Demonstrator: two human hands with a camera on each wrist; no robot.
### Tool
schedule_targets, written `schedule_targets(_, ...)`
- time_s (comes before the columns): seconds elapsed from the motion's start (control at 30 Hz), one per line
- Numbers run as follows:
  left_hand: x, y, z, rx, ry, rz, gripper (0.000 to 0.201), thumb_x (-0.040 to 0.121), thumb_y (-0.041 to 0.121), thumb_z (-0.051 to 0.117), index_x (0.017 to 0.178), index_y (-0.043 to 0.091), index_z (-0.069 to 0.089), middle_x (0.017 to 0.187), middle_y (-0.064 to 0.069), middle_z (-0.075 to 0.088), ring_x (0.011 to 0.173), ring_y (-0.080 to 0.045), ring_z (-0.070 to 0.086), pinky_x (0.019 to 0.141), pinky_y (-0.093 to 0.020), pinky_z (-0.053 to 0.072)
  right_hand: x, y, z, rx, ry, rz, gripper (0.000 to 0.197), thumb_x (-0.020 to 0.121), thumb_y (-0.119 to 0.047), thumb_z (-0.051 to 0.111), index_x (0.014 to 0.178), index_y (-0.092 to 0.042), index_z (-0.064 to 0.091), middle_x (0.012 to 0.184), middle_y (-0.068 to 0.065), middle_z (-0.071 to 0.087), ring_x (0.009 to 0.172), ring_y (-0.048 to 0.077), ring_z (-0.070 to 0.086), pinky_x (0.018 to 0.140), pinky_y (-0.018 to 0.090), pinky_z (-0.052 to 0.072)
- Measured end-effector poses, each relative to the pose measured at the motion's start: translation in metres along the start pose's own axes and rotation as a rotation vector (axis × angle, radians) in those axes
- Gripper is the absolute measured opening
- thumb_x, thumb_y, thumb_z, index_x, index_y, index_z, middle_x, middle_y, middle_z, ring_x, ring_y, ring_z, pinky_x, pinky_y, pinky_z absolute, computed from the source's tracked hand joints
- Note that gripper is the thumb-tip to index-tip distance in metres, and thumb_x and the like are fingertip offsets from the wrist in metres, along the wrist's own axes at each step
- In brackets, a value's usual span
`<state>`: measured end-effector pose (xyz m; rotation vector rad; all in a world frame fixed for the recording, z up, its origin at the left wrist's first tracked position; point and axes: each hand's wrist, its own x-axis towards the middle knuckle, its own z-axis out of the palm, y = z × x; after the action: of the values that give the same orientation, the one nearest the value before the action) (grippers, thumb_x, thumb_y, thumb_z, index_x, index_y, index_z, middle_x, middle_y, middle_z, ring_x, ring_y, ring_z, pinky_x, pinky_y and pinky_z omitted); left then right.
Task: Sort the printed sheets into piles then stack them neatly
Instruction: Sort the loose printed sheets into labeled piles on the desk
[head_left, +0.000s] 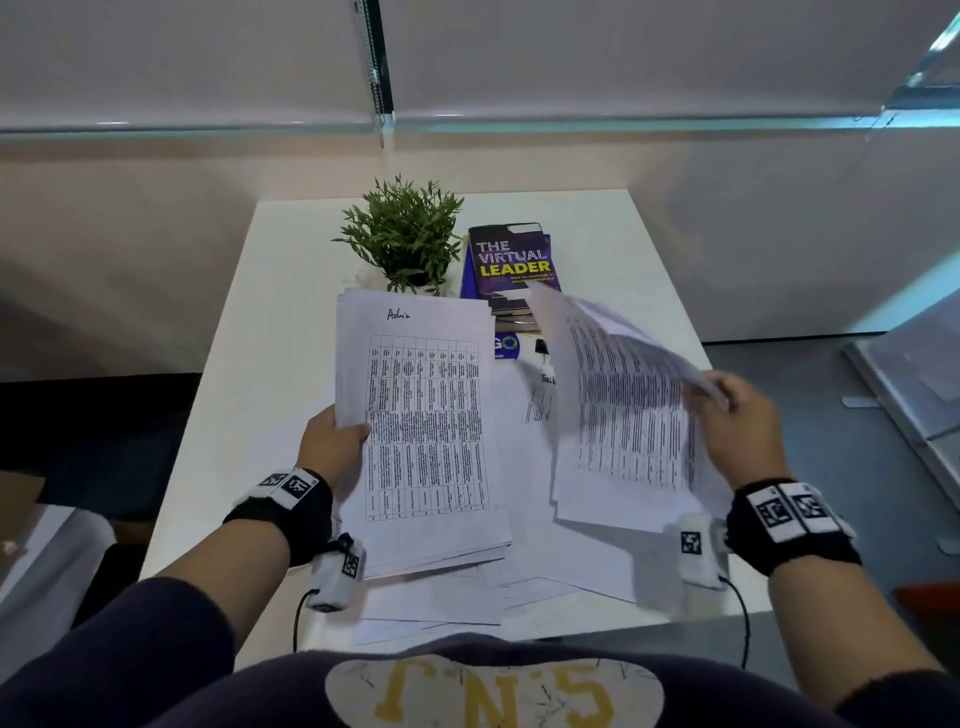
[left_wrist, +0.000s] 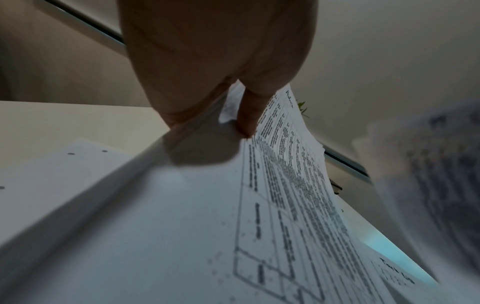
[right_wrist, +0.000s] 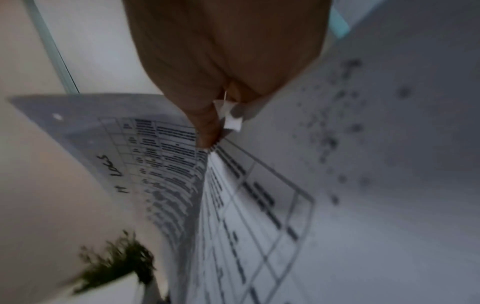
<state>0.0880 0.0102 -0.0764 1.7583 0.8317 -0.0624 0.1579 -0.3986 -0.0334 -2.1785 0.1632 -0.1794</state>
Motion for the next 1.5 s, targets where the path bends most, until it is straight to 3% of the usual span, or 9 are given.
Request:
schedule_targets(0.3, -0.017, 0.011, 0.012, -0.066, -0.078, 0.027, 0.036, 0.094, 0.006, 0.055, 0.13, 0.007, 0.053, 0.11, -0.008, 0.06, 0.099, -0.025, 0.055, 0.081, -0.029, 0.041, -0.005, -0.028, 0.053, 0.145, -0.197, 0.096, 0.038, 0.094, -0.037, 0.062, 0.072, -0.01, 0.047, 0.067, 0.003, 0.048, 0.065, 0.018, 0.045, 0.06, 0.029, 0.036)
schedule_targets(0.43, -0.029, 0.02, 0.02, -0.116, -0.174, 0.005, 0.031, 0.092, 0.004, 0.055, 0.123, 0.006, 0.057, 0.111, -0.01, 0.064, 0.103, -0.027, 0.058, 0.086, -0.033, 0.042, -0.017, -0.016, 0.098, 0.132, -0.414, 0.232, 0.077, 0.09, -0.058, 0.054, 0.142, -0.003, 0.042, 0.15, 0.012, 0.044, 0.136, 0.028, 0.042, 0.111, 0.048, 0.036)
schedule_targets(0.57, -0.034, 0.027, 0.021, -0.193, -0.201, -0.048, 0.024, 0.093, 0.019, 0.049, 0.108, 0.005, 0.061, 0.101, -0.014, 0.067, 0.095, -0.03, 0.063, 0.081, -0.033, 0.049, -0.019, 0.005, 0.115, 0.118, -0.514, 0.208, 0.105, 0.069, -0.086, 0.05, 0.141, -0.01, 0.039, 0.15, 0.005, 0.044, 0.138, 0.023, 0.04, 0.115, 0.048, 0.03)
schedule_targets(0.7, -0.04, 0.025, 0.024, -0.039, -0.198, 0.051, 0.05, 0.095, 0.06, 0.041, 0.098, 0.016, 0.064, 0.082, -0.025, 0.064, 0.073, -0.036, 0.062, 0.075, -0.037, 0.051, -0.024, 0.002, 0.121, 0.099, -0.551, 0.199, 0.104, 0.068, -0.086, 0.053, 0.147, -0.021, 0.035, 0.155, 0.001, 0.041, 0.141, 0.023, 0.039, 0.115, 0.051, 0.032)
schedule_targets(0.87, -0.044, 0.014, 0.035, 0.091, -0.253, 0.135, 0.043, 0.095, 0.026, 0.059, 0.136, 0.014, 0.049, 0.117, -0.019, 0.065, 0.102, -0.04, 0.063, 0.083, -0.037, 0.053, -0.03, -0.025, 0.124, 0.204, -0.527, 0.267, 0.065, 0.087, -0.032, 0.072, 0.137, -0.02, 0.03, 0.133, 0.008, 0.054, 0.118, 0.026, 0.056, 0.108, 0.042, 0.039)
schedule_targets(1.0, -0.044, 0.011, 0.038, -0.005, -0.243, 0.11, 0.047, 0.096, 0.012, 0.054, 0.142, 0.01, 0.044, 0.128, -0.008, 0.058, 0.121, -0.028, 0.054, 0.099, -0.034, 0.043, -0.028, -0.001, 0.132, 0.174, -0.6, 0.352, 0.091, 0.062, -0.062, 0.084, 0.128, -0.011, 0.048, 0.127, 0.007, 0.058, 0.115, 0.024, 0.056, 0.101, 0.043, 0.044)
schedule_targets(1.17, -0.037, 0.003, 0.04, -0.09, -0.342, 0.068, 0.036, 0.094, 0.01, 0.057, 0.128, 0.018, 0.049, 0.113, -0.003, 0.063, 0.102, -0.019, 0.06, 0.095, -0.036, 0.049, -0.027, 0.001, 0.118, 0.191, -0.517, 0.373, 0.034, 0.084, -0.028, 0.076, 0.109, -0.005, 0.069, 0.107, 0.012, 0.072, 0.104, 0.031, 0.066, 0.093, 0.042, 0.049)
schedule_targets(1.3, -0.007, -0.027, 0.03, 0.236, -0.255, 0.008, 0.027, 0.09, 0.01, 0.057, 0.117, 0.013, 0.056, 0.106, -0.009, 0.065, 0.075, -0.017, 0.059, 0.065, -0.031, 0.052, -0.014, 0.01, 0.09, 0.241, -0.412, 0.366, 0.078, 0.055, -0.055, 0.086, 0.11, -0.002, 0.069, 0.109, 0.018, 0.072, 0.102, 0.035, 0.066, 0.097, 0.052, 0.048)
schedule_targets(1.5, 0.02, -0.08, 0.02, 0.798, -0.09, -0.117, 0.069, 0.08, 0.044, 0.071, 0.131, 0.007, 0.043, 0.13, -0.016, 0.044, 0.119, -0.032, 0.048, 0.096, -0.04, 0.048, 0.002, 0.034, 0.052, 0.251, -0.236, 0.492, 0.118, 0.068, -0.049, 0.085, 0.153, 0.001, 0.019, 0.156, 0.021, 0.033, 0.138, 0.037, 0.04, 0.111, 0.053, 0.033)
